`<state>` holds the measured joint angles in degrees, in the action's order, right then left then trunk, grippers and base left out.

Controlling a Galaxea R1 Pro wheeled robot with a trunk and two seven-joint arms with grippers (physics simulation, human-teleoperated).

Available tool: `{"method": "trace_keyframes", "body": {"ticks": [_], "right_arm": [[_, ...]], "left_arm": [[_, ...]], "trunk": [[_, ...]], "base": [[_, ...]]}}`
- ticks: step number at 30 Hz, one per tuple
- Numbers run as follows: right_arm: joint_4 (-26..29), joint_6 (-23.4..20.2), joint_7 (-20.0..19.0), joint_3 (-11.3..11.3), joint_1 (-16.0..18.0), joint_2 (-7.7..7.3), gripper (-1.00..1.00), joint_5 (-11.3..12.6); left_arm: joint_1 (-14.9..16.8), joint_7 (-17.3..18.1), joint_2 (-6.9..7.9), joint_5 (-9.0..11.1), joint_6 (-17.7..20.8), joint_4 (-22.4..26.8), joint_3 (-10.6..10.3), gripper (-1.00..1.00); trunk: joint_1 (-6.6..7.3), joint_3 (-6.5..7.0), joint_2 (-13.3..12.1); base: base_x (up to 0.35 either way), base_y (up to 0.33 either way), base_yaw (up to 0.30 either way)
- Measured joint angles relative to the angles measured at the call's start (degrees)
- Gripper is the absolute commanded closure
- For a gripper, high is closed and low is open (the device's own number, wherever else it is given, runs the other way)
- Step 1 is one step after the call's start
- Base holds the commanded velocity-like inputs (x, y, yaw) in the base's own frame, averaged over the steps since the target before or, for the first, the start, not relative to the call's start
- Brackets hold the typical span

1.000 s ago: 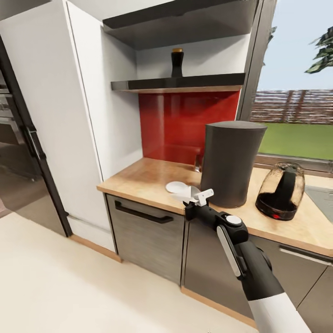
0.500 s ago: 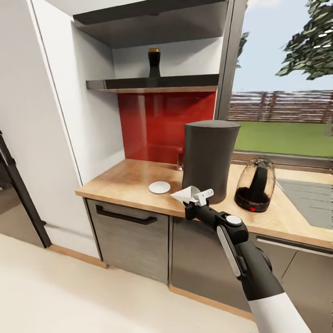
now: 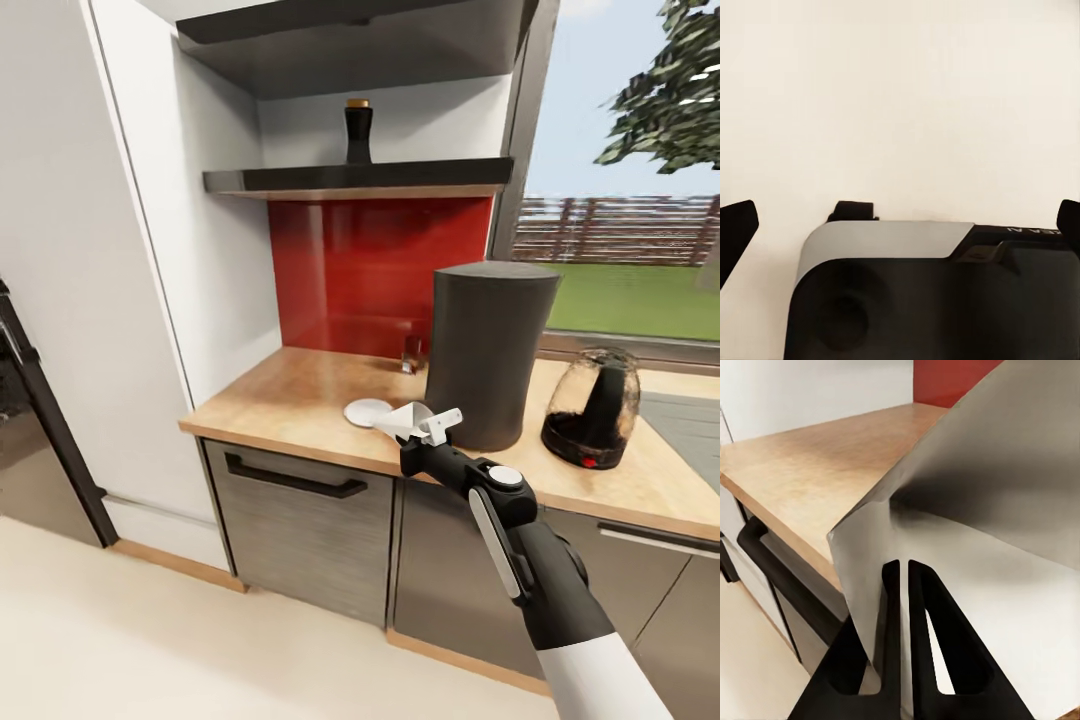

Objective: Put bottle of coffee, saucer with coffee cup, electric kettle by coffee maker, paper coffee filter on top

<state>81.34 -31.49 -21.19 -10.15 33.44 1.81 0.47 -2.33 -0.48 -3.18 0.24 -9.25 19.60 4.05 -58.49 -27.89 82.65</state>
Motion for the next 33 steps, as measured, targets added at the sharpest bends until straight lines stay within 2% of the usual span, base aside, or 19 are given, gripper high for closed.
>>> {"method": "trace_keyframes", "body": {"ticks": [8,18,33], "right_arm": [[0.0,0.0,0.0,0.0,0.0,0.01,1.0,0.0],[0.0,0.0,0.0,0.0,0.0,0.02,1.0,0.0],[0.0,0.0,0.0,0.0,0.0,0.0,1.0,0.0]], "left_arm": [[0.0,0.0,-0.01,0.0,0.0,0.0,0.0,-1.0],[0.0,0.0,0.03,0.0,0.0,0.0,0.0,-1.0],[0.0,0.0,0.04,0.0,0.0,0.0,0.0,-1.0]], "trunk": [[-0.01,0.0,0.0],[-0.02,0.0,0.0],[0.0,0.0,0.0]], "base": [[0.087,0.177,-0.013],[0.008,0.043,-0.186],[0.031,0.274,-0.021]]}}
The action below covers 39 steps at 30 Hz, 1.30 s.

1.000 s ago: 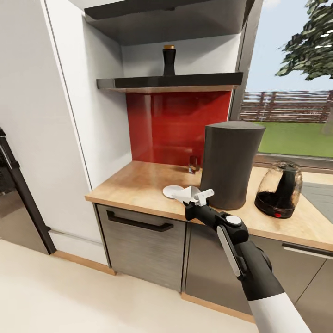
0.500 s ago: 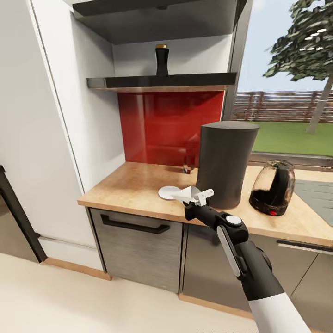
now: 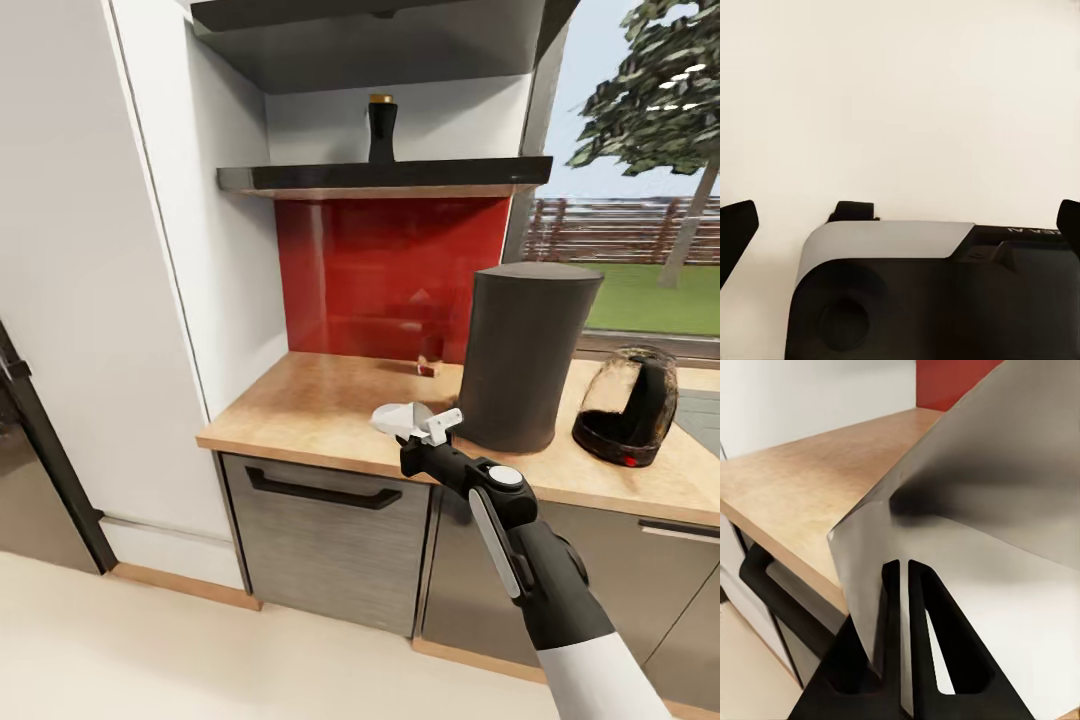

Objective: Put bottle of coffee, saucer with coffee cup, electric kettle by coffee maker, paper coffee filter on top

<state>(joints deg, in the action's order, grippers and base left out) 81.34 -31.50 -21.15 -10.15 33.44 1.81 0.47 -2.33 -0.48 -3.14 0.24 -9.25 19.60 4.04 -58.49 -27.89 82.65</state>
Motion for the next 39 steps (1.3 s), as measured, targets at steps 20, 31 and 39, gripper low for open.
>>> {"method": "trace_keyframes", "body": {"ticks": [20,31,39], "right_arm": [[0.0,0.0,0.0,0.0,0.0,0.01,1.0,0.0],[0.0,0.0,0.0,0.0,0.0,0.01,1.0,0.0],[0.0,0.0,0.0,0.0,0.0,0.0,1.0,0.0]], "left_arm": [[0.0,0.0,0.01,0.0,0.0,0.0,0.0,-1.0],[0.0,0.0,0.02,0.0,0.0,0.0,0.0,-1.0],[0.0,0.0,0.02,0.0,0.0,0.0,0.0,-1.0]], "trunk": [[-0.01,0.54,0.0],[-0.01,0.91,0.0],[-0.01,1.05,0.0]], "base": [[0.011,0.024,-0.206],[0.0,0.0,-0.239],[0.0,0.201,-0.115]]}}
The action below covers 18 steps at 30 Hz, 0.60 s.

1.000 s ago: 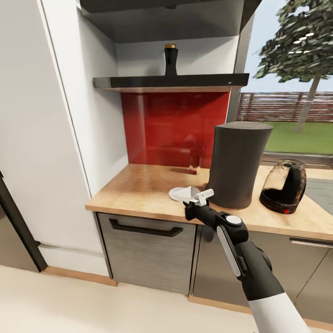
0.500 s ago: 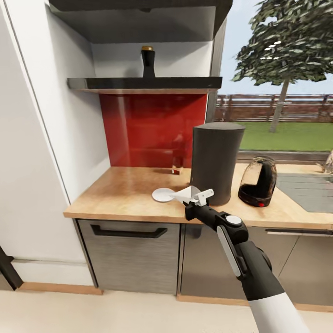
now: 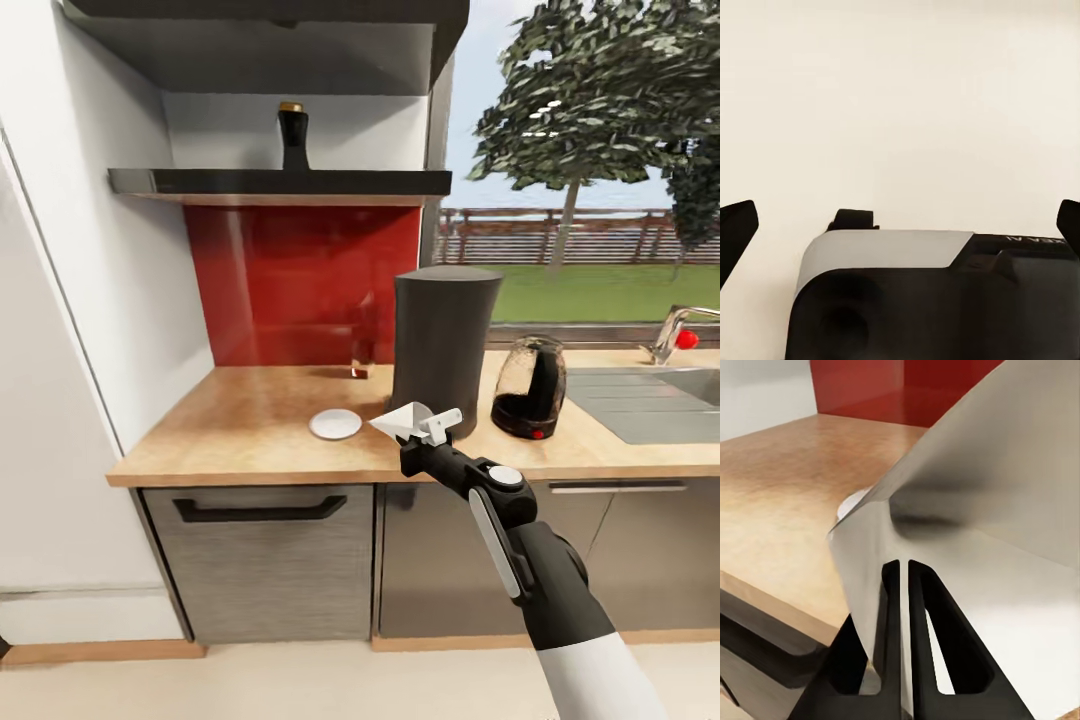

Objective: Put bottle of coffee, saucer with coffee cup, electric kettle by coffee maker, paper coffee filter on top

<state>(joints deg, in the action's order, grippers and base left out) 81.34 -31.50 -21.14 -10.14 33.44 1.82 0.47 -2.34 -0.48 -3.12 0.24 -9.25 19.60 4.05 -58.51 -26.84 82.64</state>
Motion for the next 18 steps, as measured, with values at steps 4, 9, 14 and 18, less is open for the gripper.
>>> {"method": "trace_keyframes", "body": {"ticks": [4,9,14,18], "right_arm": [[0.0,0.0,0.0,0.0,0.0,-0.01,1.0,0.0],[0.0,0.0,0.0,0.0,0.0,0.01,1.0,0.0],[0.0,0.0,0.0,0.0,0.0,-0.01,1.0,0.0],[0.0,0.0,0.0,0.0,0.0,-0.01,1.0,0.0]], "left_arm": [[0.0,0.0,0.0,0.1,0.0,0.0,0.0,-1.0],[0.0,0.0,0.0,0.1,0.0,0.0,0.0,-1.0],[0.0,0.0,0.0,0.1,0.0,0.0,0.0,-1.0],[0.0,0.0,0.0,0.1,0.0,0.0,0.5,-1.0]], "trunk": [[0.0,0.01,0.0],[0.0,0.01,0.0],[0.02,0.01,0.0],[0.02,0.01,0.0]], "base": [[0.0,0.295,-0.009],[0.003,0.302,-0.002],[0.124,0.292,0.0],[0.209,0.278,0.0]]}}
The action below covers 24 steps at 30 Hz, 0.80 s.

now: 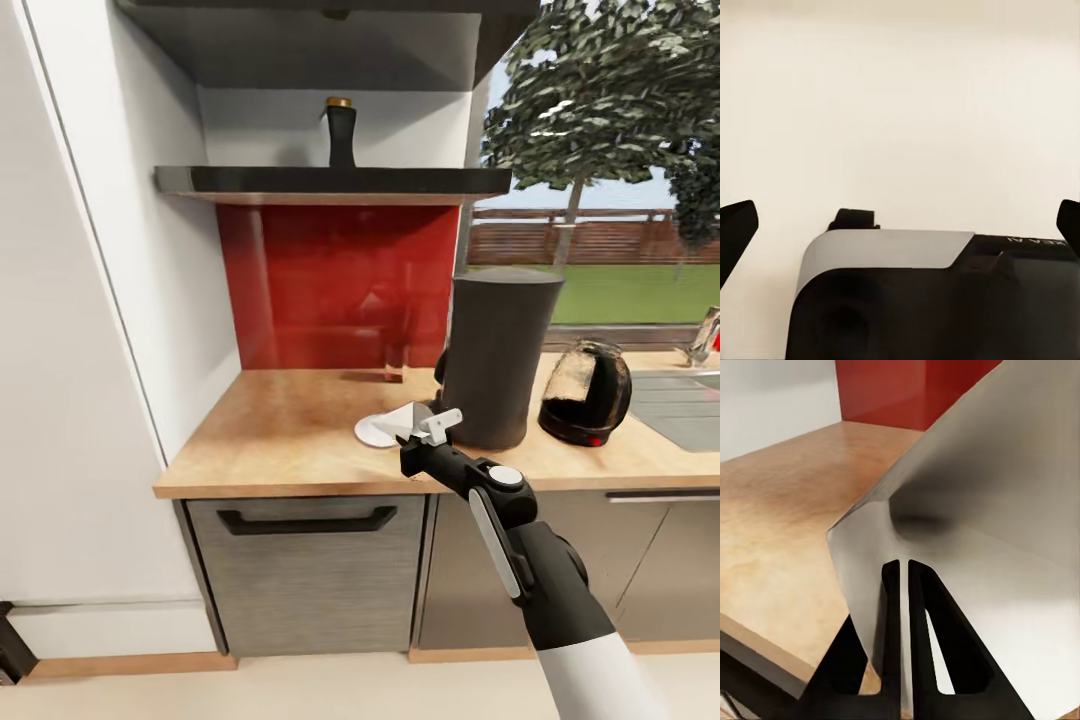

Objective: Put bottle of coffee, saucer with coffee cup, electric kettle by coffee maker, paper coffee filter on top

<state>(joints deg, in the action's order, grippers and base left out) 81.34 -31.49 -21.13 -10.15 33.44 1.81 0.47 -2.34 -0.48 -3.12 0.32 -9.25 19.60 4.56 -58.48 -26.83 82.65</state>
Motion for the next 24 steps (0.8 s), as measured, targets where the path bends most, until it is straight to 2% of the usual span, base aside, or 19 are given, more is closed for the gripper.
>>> {"method": "trace_keyframes", "body": {"ticks": [4,10,19,24], "right_arm": [[0.0,0.0,0.0,0.0,0.0,0.0,1.0,0.0],[0.0,0.0,0.0,0.0,0.0,0.0,1.0,0.0],[0.0,0.0,0.0,0.0,0.0,0.01,1.0,0.0],[0.0,0.0,0.0,0.0,0.0,0.01,1.0,0.0]], "left_arm": [[0.0,0.0,-0.01,0.0,0.0,0.0,1.1,-1.0],[0.0,0.1,-0.01,0.0,0.0,0.0,1.5,-1.0],[0.0,0.1,-0.01,0.0,0.0,0.0,1.6,-1.0],[0.0,0.1,-0.02,0.0,0.0,0.0,1.6,-1.0]], "trunk": [[0.0,0.0,0.0],[-0.01,0.0,0.0],[-0.02,0.0,0.0],[-0.03,0.0,0.0]], "base": [[0.232,0.27,0.0],[0.2,0.216,-0.088],[0.034,0.036,-0.224],[0.002,0.002,-0.082]]}}
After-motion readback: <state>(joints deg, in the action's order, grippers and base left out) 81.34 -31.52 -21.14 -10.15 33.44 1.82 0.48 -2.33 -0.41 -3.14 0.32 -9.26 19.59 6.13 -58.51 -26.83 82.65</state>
